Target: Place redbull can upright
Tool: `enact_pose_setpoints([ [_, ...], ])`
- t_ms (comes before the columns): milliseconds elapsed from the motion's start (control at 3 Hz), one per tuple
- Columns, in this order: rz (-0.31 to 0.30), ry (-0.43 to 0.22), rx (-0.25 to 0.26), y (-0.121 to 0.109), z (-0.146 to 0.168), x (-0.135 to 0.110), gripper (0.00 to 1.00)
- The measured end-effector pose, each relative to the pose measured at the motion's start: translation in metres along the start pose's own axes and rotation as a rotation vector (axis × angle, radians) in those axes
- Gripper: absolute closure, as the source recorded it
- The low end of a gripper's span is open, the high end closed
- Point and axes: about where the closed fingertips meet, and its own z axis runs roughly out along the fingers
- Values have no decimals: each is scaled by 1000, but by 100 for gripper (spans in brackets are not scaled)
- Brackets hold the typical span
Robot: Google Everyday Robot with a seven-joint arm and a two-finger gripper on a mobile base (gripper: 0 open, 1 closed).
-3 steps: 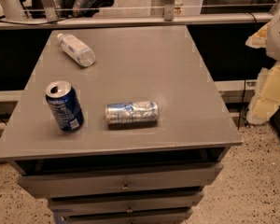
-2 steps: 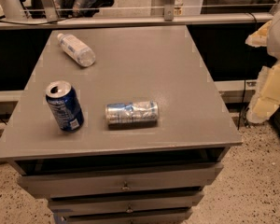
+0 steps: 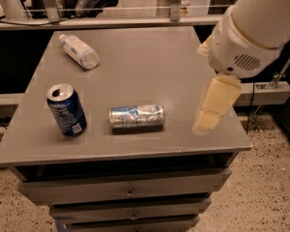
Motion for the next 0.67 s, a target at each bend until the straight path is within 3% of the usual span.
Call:
enact_pose_setpoints([
  [667,-45,-33,-49,16,74,-97,0],
])
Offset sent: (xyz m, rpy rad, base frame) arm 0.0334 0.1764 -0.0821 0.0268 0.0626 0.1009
